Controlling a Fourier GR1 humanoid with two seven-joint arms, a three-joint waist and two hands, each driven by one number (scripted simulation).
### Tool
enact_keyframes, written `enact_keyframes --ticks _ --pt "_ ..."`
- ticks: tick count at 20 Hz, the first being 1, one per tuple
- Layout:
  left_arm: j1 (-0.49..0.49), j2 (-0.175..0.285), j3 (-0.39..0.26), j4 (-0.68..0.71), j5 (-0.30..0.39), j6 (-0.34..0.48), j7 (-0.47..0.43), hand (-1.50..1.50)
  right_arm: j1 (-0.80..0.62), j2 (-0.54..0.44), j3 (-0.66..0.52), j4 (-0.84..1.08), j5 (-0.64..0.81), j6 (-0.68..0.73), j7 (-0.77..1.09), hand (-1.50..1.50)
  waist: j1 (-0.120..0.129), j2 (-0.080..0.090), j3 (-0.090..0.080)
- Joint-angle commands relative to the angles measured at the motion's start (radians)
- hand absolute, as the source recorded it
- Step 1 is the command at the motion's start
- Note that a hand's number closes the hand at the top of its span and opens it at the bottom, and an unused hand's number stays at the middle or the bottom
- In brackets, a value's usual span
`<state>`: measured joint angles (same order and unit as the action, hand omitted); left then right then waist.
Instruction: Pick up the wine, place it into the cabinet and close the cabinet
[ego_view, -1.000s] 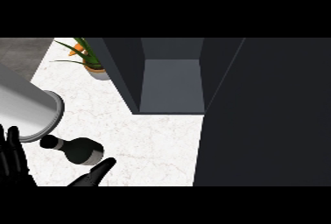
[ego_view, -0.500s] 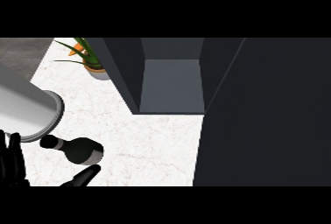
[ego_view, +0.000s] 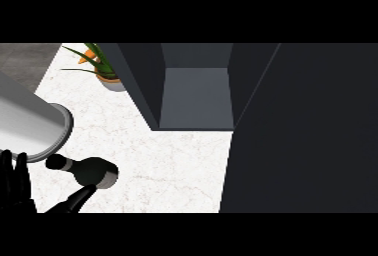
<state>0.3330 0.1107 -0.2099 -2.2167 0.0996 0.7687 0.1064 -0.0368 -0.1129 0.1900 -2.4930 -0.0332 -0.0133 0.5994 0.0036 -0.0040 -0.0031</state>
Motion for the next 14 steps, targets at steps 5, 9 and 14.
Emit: enact_keyframes --ticks 5,9,14 --pt "0.089 -0.086 0.158 0.228 0.22 -0.226 -0.352 -1.5 0.032 -0.004 -0.02 -0.109 -0.037 0.002 0.036 -1.5 0.0 0.001 0.002" --pt "0.057 -0.089 0.198 0.318 0.242 -0.265 -0.368 -1.5 -0.03 -0.018 -0.041 -0.15 -0.062 -0.011 0.116 -1.5 -0.003 0.002 0.002" --pt "0.079 -0.08 0.244 0.415 0.307 -0.357 -0.436 -1.5 0.022 -0.026 -0.079 -0.145 -0.091 0.019 0.072 -1.5 -0.006 0.002 0.003"
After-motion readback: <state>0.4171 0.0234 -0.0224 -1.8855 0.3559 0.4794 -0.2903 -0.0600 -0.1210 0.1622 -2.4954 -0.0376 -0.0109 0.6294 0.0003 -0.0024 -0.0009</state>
